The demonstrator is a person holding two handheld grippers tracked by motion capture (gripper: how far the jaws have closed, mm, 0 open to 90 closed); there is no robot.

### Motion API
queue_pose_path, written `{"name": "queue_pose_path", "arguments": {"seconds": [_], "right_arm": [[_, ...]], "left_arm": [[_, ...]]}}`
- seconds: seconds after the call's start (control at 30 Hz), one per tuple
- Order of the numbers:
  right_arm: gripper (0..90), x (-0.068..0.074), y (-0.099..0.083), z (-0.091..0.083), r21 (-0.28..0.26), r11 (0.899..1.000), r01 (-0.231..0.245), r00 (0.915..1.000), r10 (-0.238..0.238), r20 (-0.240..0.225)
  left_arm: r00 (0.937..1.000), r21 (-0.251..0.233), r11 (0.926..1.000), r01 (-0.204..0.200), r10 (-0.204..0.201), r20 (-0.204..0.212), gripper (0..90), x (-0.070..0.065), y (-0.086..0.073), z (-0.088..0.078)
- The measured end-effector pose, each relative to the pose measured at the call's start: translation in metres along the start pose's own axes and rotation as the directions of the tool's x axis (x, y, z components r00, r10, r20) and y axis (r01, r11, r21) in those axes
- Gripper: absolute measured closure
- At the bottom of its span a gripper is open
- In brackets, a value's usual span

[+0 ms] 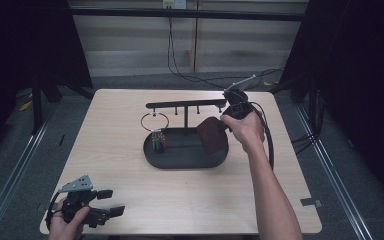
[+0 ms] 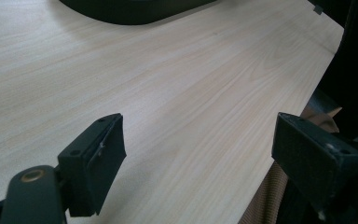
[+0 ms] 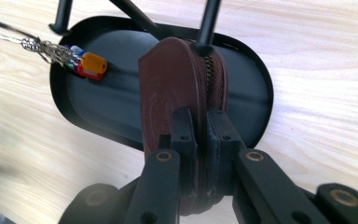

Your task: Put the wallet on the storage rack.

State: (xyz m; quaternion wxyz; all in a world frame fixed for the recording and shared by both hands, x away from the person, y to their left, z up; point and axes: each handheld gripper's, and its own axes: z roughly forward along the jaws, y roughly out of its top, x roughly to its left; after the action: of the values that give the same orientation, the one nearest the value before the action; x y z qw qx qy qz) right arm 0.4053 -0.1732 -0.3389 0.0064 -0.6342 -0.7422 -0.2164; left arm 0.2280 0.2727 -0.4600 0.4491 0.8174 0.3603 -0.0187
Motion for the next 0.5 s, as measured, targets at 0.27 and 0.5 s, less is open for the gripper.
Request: {"name": "queue_pose_path", "arguments": {"seconds": [0.27,0.5], "right_arm": [[83.3,-0.010,-0.002,0.016,-0.025,0.998,-0.056,0.9974,0.055,-0.046],[83.4,-0.020,-0.008,0.033,-0.064,0.993,-0.102,0.9921,0.097,-0.080]], "left_arm": [[0.9999,0.006,0.9999,-0.009,0.009,0.006,17.2,-0.001,0.000,0.001],[1.0000,0.009,0.9999,-0.009,0.009,0.005,17.2,0.000,0.000,0.001]]}}
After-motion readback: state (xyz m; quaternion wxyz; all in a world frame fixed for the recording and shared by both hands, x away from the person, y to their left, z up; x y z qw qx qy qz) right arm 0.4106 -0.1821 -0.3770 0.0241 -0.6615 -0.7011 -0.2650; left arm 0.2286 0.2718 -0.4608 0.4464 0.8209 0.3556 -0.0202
